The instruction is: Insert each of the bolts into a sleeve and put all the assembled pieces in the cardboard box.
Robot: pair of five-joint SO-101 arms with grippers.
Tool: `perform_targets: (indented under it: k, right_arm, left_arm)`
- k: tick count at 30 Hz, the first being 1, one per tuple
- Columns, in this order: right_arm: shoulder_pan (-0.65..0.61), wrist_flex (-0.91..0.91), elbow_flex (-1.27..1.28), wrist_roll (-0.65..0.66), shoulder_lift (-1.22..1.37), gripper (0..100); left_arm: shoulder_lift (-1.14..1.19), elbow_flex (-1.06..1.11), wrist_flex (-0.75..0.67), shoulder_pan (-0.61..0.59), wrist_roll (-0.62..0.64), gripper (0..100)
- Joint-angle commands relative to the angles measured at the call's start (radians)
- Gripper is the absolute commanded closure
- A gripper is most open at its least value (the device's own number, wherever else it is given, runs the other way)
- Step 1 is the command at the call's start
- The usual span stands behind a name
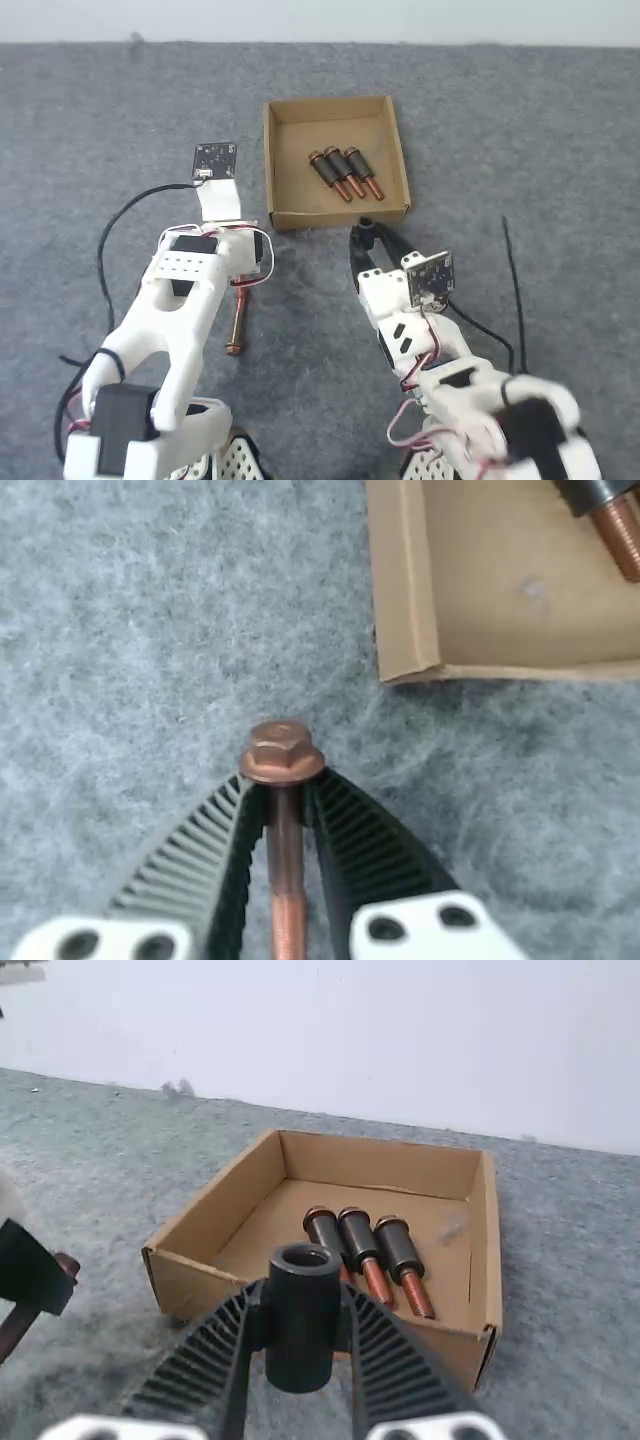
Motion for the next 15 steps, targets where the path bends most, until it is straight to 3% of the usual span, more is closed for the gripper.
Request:
perform_targets:
  k: [1,5,15]
  right_arm:
    - [0.016,-0.189,-0.032,-0.005,0.127,99.2]
    - [0.010,-0.300,-0.055,0.069,0.257,99.2]
    - [-0.059,-0.479,-0.130,0.203,0.509,99.2]
  left_arm:
    - [-0.055,-0.010,-0.025,0.005,-0.005,99]
    - [-0.055,-0.015,-0.035,0.012,-0.005,99]
    - [-0.109,-0.019,-0.267,0.167,-0.009,99]
